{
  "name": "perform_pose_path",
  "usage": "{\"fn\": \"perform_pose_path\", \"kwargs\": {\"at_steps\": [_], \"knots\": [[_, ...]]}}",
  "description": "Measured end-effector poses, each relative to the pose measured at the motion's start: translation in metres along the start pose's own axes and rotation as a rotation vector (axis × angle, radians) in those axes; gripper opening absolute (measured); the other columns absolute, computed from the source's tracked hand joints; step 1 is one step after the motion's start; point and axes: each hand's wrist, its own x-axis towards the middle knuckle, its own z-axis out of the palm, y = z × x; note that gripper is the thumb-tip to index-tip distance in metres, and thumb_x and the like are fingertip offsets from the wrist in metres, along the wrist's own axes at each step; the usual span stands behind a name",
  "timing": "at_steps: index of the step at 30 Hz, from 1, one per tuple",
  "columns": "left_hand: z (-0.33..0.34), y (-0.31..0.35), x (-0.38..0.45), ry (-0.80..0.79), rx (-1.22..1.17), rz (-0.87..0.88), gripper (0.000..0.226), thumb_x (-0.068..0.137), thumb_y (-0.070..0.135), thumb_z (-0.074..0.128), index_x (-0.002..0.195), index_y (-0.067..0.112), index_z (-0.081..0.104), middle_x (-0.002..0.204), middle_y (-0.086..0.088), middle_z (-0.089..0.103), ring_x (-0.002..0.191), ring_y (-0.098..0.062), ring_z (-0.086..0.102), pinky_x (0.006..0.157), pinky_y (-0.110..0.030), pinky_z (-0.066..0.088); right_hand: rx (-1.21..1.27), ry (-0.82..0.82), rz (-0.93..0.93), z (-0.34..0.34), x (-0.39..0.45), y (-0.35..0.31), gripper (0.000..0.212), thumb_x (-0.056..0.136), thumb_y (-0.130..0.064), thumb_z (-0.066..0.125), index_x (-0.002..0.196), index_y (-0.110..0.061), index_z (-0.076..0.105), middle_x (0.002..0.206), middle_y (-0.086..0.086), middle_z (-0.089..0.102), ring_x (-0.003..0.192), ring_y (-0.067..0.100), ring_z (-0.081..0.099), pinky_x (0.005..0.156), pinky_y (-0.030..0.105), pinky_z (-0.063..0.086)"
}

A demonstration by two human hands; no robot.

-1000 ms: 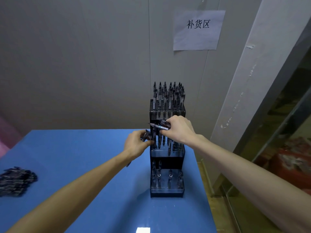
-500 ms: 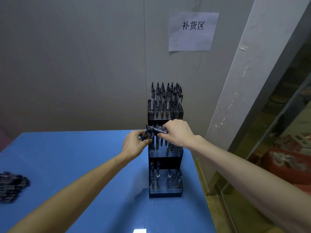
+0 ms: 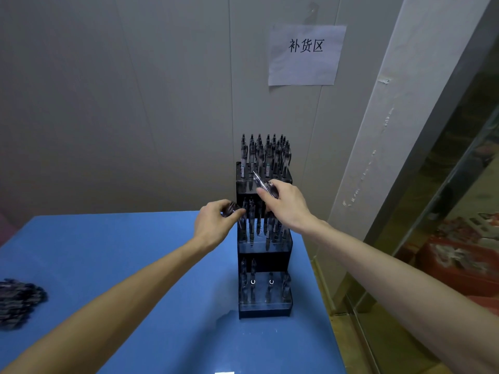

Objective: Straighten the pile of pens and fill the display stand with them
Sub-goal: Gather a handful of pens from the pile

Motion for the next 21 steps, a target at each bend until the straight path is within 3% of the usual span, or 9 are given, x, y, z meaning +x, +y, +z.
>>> {"fn": "perform_pose_path", "kwargs": {"at_steps": [4, 9, 11, 13, 15, 19, 21], "knots": [[-0.001, 0.01, -0.002, -0.018, 0.111, 0.06, 0.052, 0.093, 0.051, 0.069, 0.063, 0.022, 0.037, 0.055, 0.005, 0.04, 0.054, -0.015, 0.035, 0.055, -0.033, 0.028, 0.181, 0.051, 0.076, 0.001, -0.001, -0.004, 0.042, 0.101, -0.047, 0.052, 0.077, -0.018, 0.07, 0.063, 0.002, 0.069, 0.057, 0.015, 0.063, 0.068, 0.037, 0.053], [-0.001, 0.02, 0.0, -0.095, 0.266, 0.112, 0.048, 0.096, 0.046, 0.067, 0.062, 0.026, 0.04, 0.054, 0.006, 0.042, 0.054, -0.016, 0.039, 0.051, -0.031, 0.025, 0.254, 0.044, 0.15, -0.003, -0.003, -0.006, 0.039, 0.097, -0.045, 0.06, 0.073, -0.019, 0.076, 0.044, -0.008, 0.049, 0.043, 0.006, 0.041, 0.057, 0.029, 0.038], [0.001, 0.019, -0.001, -0.104, 0.247, 0.076, 0.05, 0.096, 0.046, 0.068, 0.061, 0.025, 0.039, 0.052, 0.007, 0.041, 0.052, -0.014, 0.037, 0.051, -0.031, 0.025, 0.259, 0.028, 0.145, -0.005, -0.005, -0.005, 0.035, 0.096, -0.045, 0.063, 0.077, -0.019, 0.078, 0.045, -0.006, 0.052, 0.045, 0.006, 0.042, 0.057, 0.028, 0.038], [0.004, 0.02, -0.003, -0.103, 0.214, 0.039, 0.053, 0.096, 0.045, 0.068, 0.059, 0.027, 0.036, 0.051, 0.007, 0.039, 0.05, -0.013, 0.036, 0.051, -0.03, 0.025, 0.229, 0.031, 0.124, -0.008, -0.007, -0.002, 0.039, 0.096, -0.044, 0.065, 0.072, -0.015, 0.074, 0.05, -0.005, 0.055, 0.048, 0.007, 0.043, 0.057, 0.028, 0.038], [0.005, 0.02, -0.005, -0.093, 0.22, 0.04, 0.052, 0.095, 0.048, 0.068, 0.06, 0.026, 0.037, 0.051, 0.008, 0.039, 0.05, -0.013, 0.037, 0.051, -0.03, 0.026, 0.189, 0.035, 0.115, -0.009, -0.01, 0.001, 0.045, 0.096, -0.041, 0.065, 0.058, -0.017, 0.059, 0.046, -0.012, 0.046, 0.044, 0.005, 0.039, 0.053, 0.027, 0.034], [0.003, 0.019, -0.011, 0.009, 0.178, 0.045, 0.041, 0.101, 0.055, 0.053, 0.079, 0.02, 0.053, 0.062, 0.005, 0.054, 0.058, -0.016, 0.049, 0.053, -0.034, 0.035, 0.11, 0.087, 0.086, -0.016, -0.012, 0.002, 0.049, 0.096, -0.041, 0.065, 0.054, -0.023, 0.047, 0.045, -0.012, 0.044, 0.044, 0.005, 0.038, 0.052, 0.028, 0.032], [-0.002, 0.022, -0.012, 0.08, 0.133, 0.034, 0.041, 0.107, 0.046, 0.043, 0.076, 0.019, 0.043, 0.06, 0.002, 0.049, 0.056, -0.018, 0.043, 0.054, -0.036, 0.032, 0.095, 0.097, 0.071, -0.019, -0.012, 0.001, 0.05, 0.096, -0.04, 0.065, 0.053, -0.025, 0.046, 0.047, -0.011, 0.044, 0.045, 0.006, 0.039, 0.052, 0.028, 0.032]]}}
